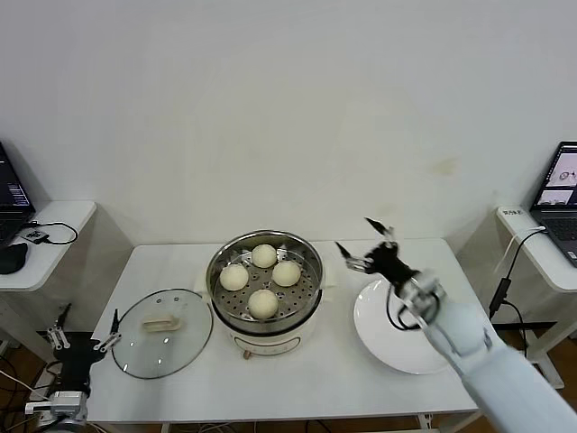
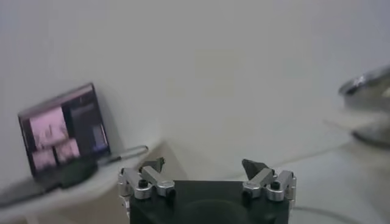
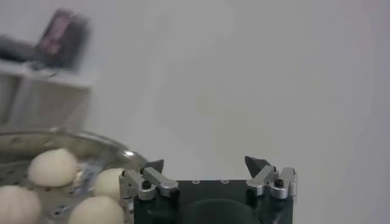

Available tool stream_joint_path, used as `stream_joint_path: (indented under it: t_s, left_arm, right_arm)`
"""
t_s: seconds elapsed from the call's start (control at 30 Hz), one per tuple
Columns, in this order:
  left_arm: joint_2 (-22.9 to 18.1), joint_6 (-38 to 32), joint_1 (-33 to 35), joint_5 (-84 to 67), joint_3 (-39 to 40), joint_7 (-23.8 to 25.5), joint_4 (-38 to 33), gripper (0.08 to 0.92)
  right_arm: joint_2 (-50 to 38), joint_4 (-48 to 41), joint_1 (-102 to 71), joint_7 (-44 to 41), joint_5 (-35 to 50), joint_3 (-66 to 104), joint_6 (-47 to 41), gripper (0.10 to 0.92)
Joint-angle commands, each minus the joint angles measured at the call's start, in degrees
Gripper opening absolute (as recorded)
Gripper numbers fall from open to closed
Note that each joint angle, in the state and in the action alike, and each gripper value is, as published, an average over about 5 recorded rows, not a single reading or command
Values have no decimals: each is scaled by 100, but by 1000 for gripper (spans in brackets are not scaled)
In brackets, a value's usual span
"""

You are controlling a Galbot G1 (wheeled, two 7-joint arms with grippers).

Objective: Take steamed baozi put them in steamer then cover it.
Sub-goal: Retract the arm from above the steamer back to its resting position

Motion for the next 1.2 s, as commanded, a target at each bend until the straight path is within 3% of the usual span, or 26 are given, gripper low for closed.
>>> stream_joint_path:
  t_s: [0.03,0.27,0.63,1.2]
  left_arm:
    - [266,-789,-262,5020,-290,-425,1504,823]
    - [203,-659,-332,6161,-180,-233,1548,823]
    - [220,-568,-859,5964,527,167,1618,823]
    - [203,-521,-1579,5690,938,235,1991,823]
  right_arm:
    - [1352,655,-3149,-198,-707,3449,763,823]
    - [1998,828,-3777,-141,-832,3864,943,823]
    - [2368,593,-3882,-60,-1072,3972,1049,823]
    - [2513,560,-4069,-59,-1225,3952,1048,822]
